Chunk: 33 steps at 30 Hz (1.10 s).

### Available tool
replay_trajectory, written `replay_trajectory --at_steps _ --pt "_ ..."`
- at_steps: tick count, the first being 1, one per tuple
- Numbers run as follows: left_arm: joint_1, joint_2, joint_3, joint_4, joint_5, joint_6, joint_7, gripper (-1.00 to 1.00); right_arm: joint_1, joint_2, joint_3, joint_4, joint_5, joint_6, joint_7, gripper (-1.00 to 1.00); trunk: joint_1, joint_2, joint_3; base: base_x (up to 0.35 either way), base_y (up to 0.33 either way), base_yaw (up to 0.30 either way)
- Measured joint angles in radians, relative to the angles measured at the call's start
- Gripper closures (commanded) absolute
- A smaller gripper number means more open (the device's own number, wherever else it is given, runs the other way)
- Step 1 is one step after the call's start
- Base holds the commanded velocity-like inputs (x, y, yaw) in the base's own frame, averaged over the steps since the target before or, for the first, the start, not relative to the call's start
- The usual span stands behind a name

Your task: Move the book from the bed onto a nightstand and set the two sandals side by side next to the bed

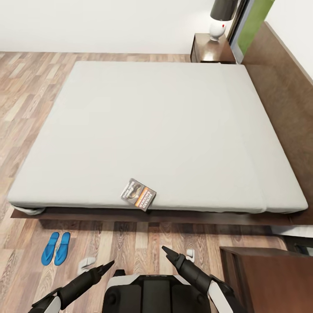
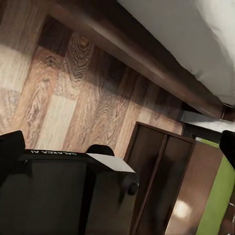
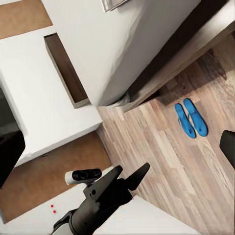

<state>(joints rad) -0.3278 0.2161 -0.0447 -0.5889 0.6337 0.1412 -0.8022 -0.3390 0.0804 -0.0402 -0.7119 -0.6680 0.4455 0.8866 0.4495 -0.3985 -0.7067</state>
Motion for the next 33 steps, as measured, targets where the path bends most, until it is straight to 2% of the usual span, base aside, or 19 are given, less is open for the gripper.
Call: replay_trajectory --at_steps 10,17,22,24,25,26,27,30,33 --pt "0.0 -0.001 0.0 0.0 0.0 0.0 0.001 -1.0 0.0 0.0 -0.001 -0.001 0.0 0.0 0.001 -1.0 0.0 0.0 0.0 0.0 0.0 0.275" --pt "0.0 -0.001 -0.001 0.0 0.0 0.0 0.001 -1.0 0.0 0.0 -0.001 -0.001 0.002 -0.012 -0.002 -1.0 0.0 0.0 -0.001 0.0 0.0 0.068" --pt "0.0 -0.001 -0.001 0.0 0.0 0.0 0.001 -1.0 -0.001 -0.001 0.0 -0.005 0.0 -0.098 -0.02 -1.0 0.0 0.0 -0.001 0.0 0.0 0.006" --pt "0.0 -0.001 -0.001 0.0 0.0 0.0 0.001 -1.0 -0.004 -0.001 0.0 -0.006 -0.003 -0.138 -0.06 -1.0 0.0 0.0 -0.001 0.0 0.0 0.001" --pt "0.0 -0.001 -0.001 0.0 0.0 0.0 0.001 -1.0 -0.012 -0.001 0.0 -0.006 -0.012 -0.145 -0.082 -1.0 0.0 0.0 -0.001 0.0 0.0 0.0" --pt "0.0 -0.001 -0.001 0.0 0.0 0.0 0.001 -1.0 -0.036 -0.002 0.0 -0.004 -0.045 -0.152 -0.117 -1.0 0.0 0.0 -0.001 0.0 0.0 0.0" --pt "0.0 -0.001 -0.001 0.0 0.0 0.0 0.002 -1.0 -0.047 -0.002 0.0 -0.003 -0.06 -0.153 -0.129 -1.0 0.0 0.0 -0.001 0.0 0.0 0.0" --pt "0.0 -0.001 -0.002 0.0 0.0 0.0 0.002 -1.0 -0.088 -0.001 0.0 -0.001 -0.158 -0.172 -0.171 -1.0 0.0 0.0 -0.001 0.0 0.0 0.0" --pt "0.0 -0.001 -0.002 0.0 0.0 0.0 0.003 -1.0 -0.1 -0.001 0.0 -0.001 -0.199 -0.193 -0.182 -1.0 0.0 0.0 -0.001 0.0 0.0 0.0"
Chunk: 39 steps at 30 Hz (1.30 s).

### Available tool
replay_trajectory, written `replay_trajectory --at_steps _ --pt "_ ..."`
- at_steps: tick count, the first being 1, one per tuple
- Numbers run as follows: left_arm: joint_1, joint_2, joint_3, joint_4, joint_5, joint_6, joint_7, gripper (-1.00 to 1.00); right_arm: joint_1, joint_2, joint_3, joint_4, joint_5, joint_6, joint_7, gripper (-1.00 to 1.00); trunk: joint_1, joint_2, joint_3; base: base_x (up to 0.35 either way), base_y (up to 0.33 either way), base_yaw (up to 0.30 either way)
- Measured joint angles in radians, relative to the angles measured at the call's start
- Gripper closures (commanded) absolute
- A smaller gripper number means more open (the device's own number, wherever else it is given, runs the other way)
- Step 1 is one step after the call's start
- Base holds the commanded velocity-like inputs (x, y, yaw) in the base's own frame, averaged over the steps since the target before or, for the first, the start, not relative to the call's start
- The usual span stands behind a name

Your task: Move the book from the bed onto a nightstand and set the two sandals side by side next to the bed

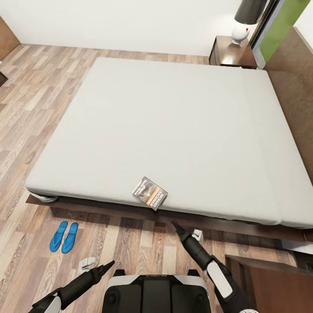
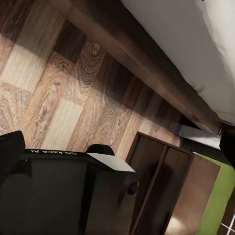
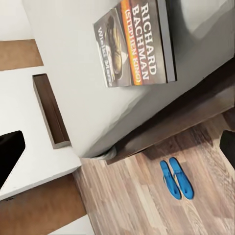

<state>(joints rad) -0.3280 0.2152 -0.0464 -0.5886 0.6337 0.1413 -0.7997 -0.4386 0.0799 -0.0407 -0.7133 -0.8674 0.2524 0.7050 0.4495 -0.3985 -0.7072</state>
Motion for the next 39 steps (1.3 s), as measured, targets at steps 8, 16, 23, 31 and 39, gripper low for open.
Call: replay_trajectory --at_steps 8,16,23,31,39 --pt "0.0 -0.006 0.0 0.0 0.0 0.0 0.0 -1.0 -0.006 0.0 0.001 -0.001 -0.02 -0.012 -0.004 -1.0 0.0 0.0 0.0 0.0 0.0 0.0" --pt "0.0 -0.006 0.0 0.0 0.0 0.0 -0.001 -1.0 -0.006 0.002 0.005 0.004 -0.021 -0.007 -0.002 -1.0 0.0 0.0 0.0 0.0 0.0 0.0" --pt "0.0 -0.006 0.0 0.0 0.0 0.0 -0.001 -1.0 -0.006 0.016 0.086 0.004 -0.018 0.002 0.001 -1.0 0.0 0.0 0.0 0.0 0.0 0.0" --pt "0.0 -0.006 0.0 0.0 0.0 0.0 -0.001 -1.0 -0.006 0.029 0.14 0.001 -0.018 0.0 0.009 -1.0 0.0 0.0 0.0 0.0 0.0 0.0" --pt "0.0 -0.013 0.0 0.0 -0.001 0.0 -0.001 -1.0 -0.006 0.031 0.141 0.0 -0.019 -0.008 0.011 -1.0 0.0 0.0 0.0 0.0 0.0 0.0"
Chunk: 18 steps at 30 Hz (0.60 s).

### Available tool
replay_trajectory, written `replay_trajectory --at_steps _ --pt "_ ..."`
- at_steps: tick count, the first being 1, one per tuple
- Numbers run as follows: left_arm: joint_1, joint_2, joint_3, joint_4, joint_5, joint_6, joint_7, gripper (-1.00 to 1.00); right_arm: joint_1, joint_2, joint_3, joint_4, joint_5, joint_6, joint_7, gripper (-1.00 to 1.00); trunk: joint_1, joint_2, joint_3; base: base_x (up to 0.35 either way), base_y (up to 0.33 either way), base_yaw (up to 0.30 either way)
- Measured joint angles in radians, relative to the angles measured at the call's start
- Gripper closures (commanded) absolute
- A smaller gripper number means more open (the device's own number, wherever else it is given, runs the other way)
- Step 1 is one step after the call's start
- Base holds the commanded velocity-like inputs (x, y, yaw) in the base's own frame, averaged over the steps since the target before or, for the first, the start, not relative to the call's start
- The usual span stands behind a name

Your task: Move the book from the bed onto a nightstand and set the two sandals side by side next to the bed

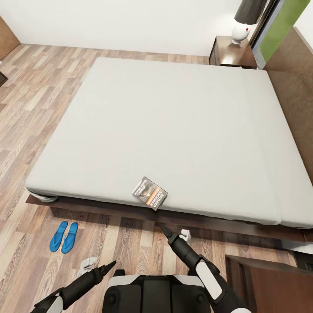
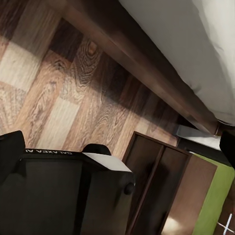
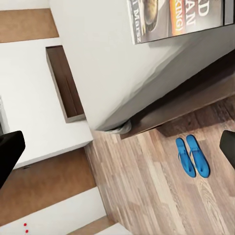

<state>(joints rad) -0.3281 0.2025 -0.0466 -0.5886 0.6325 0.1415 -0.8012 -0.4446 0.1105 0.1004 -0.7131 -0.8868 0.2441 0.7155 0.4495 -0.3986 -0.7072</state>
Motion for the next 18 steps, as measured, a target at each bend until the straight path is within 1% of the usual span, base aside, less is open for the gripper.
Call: replay_trajectory --at_steps 18 --pt "0.0 -0.001 0.0 0.0 0.0 0.0 0.0 -1.0 0.0 0.0 -0.003 0.0 0.0 0.0 0.004 -1.0 0.0 0.0 0.0 0.0 0.0 0.001"
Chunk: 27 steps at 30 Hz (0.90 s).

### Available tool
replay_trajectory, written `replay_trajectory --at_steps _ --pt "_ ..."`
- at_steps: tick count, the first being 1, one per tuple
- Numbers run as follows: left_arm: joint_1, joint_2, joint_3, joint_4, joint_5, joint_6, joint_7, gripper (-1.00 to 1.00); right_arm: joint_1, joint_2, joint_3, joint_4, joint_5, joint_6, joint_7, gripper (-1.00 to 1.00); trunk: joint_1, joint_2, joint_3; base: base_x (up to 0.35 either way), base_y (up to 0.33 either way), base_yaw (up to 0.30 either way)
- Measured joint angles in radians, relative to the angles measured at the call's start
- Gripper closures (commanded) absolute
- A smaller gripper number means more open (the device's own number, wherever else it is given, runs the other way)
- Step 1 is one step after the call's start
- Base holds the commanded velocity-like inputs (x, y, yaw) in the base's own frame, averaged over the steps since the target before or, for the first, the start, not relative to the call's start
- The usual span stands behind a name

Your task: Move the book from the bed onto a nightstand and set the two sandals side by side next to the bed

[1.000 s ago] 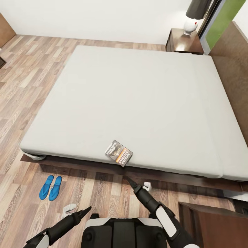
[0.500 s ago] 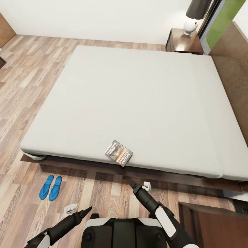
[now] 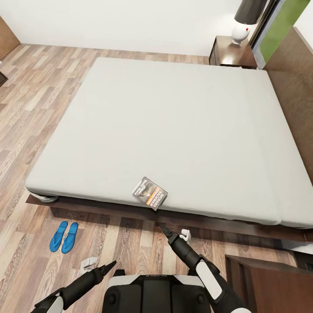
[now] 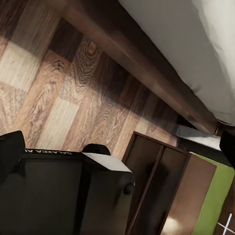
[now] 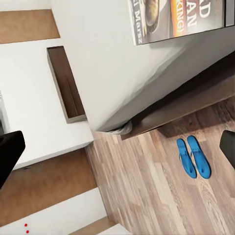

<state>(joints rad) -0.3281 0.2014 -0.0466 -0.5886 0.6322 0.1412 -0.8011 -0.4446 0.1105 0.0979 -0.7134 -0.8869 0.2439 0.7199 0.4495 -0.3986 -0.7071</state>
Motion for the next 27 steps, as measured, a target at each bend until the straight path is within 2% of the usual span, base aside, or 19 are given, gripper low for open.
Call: replay_trajectory --at_steps 11,27 --pt "0.0 0.0 0.0 0.0 0.001 0.0 0.0 -1.0 0.0 0.0 0.001 -0.003 0.0 0.0 0.0 -1.0 0.0 0.0 0.0 0.0 0.0 0.185" --pt "0.0 0.0 0.0 0.0 0.001 0.001 0.0 -1.0 0.0 0.0 -0.004 -0.007 -0.001 0.0 0.0 -1.0 0.0 0.0 0.0 0.0 0.0 0.027"
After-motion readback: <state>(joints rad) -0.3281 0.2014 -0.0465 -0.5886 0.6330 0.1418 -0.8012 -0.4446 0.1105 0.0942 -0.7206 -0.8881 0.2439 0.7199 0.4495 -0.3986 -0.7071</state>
